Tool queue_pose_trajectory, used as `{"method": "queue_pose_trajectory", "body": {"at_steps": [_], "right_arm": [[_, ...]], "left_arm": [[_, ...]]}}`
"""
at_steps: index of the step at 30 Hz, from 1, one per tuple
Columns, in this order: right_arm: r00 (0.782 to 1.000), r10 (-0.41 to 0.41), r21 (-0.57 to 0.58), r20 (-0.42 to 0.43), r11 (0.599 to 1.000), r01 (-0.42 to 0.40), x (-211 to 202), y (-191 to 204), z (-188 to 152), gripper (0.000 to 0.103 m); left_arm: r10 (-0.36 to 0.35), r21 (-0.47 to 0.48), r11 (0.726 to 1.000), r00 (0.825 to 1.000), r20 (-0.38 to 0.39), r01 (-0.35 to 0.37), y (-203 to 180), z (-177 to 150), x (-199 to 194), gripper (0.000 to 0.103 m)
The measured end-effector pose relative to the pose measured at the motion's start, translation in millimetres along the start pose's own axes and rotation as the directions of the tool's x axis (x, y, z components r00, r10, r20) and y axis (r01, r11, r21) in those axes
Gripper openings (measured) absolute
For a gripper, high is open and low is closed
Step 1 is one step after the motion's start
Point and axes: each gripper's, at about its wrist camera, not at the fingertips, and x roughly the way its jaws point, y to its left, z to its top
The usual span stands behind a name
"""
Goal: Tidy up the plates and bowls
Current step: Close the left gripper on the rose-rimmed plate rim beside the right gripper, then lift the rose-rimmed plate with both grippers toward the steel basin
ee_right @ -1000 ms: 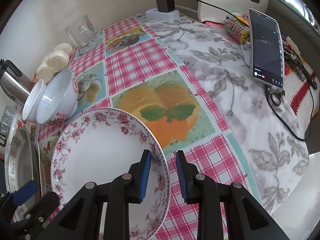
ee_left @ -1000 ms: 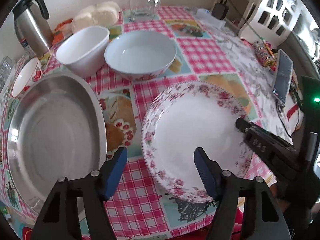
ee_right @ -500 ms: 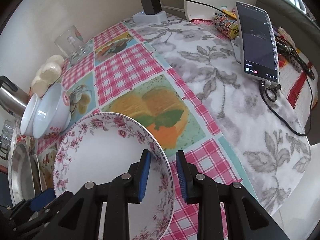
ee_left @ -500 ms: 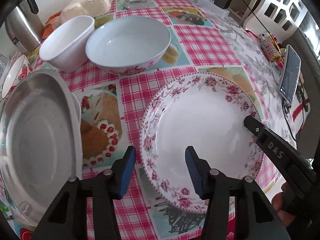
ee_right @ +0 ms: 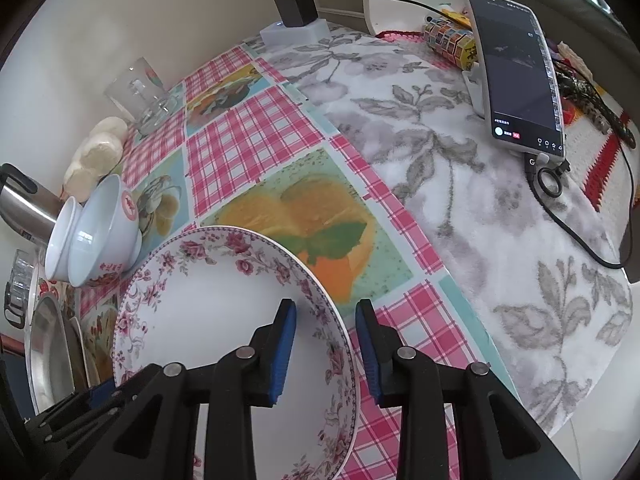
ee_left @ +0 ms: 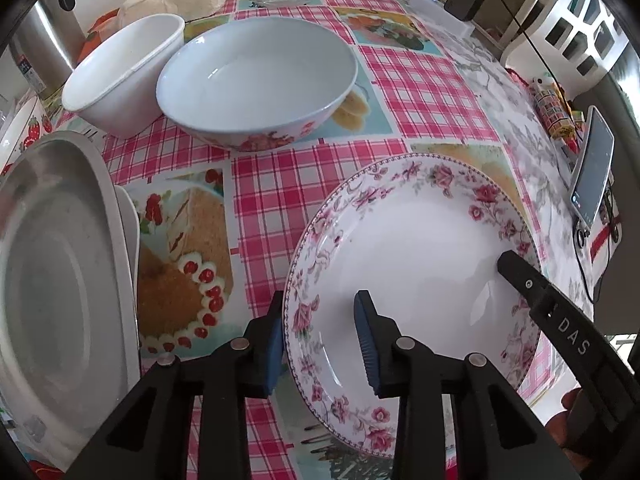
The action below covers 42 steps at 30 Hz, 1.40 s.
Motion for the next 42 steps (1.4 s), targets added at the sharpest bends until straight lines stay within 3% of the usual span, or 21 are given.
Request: {"method": "queue_pose_trajectory", "body": {"at_steps": [9,20,29,42], "right_arm": [[1.000,-0.007,-0.036,0.004,0.999,0.007,-1,5,-4,0.034],[1.000,0.024,0.001,0.011,1.000,-0.024,-5,-2,-6,0.027],[0.998,0.060,0.043,0.000,0.997,-0.060,-10,-8,-6,0.024],[0.996,0.079,0.034,0.046,0.996,-0.080,-23,-7,-5,0.024]], "left_arm": [[-0.058,-0.034,0.998,0.998,0.011,0.058,16,-1,-3,0.026],[-0.107,-0.060,0.992,0.994,0.018,0.108,26,-8,-9,0.020],[-0.155,-0.067,0.985,0.986,0.066,0.159,29,-5,-25,0.020],[-0.216,-0.083,0.971,0.972,0.092,0.224,35,-1,-35,0.020]]}}
